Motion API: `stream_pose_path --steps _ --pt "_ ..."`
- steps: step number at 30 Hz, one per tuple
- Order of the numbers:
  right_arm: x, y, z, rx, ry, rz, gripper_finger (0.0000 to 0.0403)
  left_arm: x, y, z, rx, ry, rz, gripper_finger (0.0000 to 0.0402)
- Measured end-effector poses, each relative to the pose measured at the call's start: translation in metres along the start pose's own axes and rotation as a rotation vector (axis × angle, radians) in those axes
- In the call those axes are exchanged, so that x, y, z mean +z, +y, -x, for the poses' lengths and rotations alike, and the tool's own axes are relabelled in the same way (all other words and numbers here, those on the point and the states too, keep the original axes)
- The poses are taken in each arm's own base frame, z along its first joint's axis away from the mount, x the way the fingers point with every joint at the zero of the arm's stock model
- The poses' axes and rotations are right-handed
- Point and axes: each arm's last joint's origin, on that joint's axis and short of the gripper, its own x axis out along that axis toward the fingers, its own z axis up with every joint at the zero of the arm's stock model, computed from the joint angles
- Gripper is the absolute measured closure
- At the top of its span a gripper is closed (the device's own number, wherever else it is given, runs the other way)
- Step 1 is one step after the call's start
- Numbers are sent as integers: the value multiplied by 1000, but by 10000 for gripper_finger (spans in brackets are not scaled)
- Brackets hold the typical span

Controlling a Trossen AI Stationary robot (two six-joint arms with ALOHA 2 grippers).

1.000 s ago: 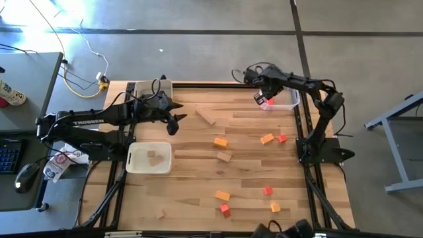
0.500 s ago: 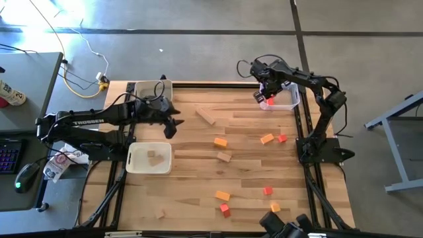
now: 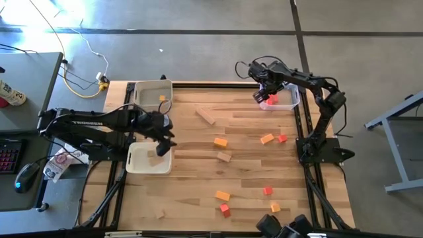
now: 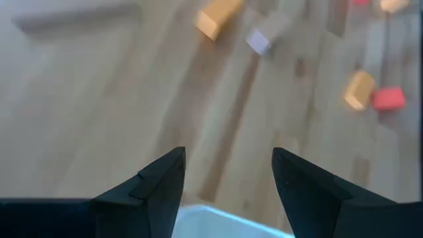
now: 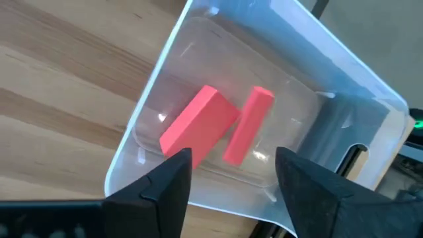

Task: Sort & place blocks by color
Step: Put the brown block into the white bin

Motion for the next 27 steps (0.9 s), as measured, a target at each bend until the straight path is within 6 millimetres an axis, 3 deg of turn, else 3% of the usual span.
stream_pose_path --steps 11,18,27 --pt "-4 12 9 -33 -49 16 197 -27 -47 1 -149 90 -101 188" --pt "-20 15 45 -9 -176 4 196 -39 -76 7 -262 64 -146 188" --pt "-40 20 86 72 -351 -6 196 -56 -93 13 -299 107 -36 188"
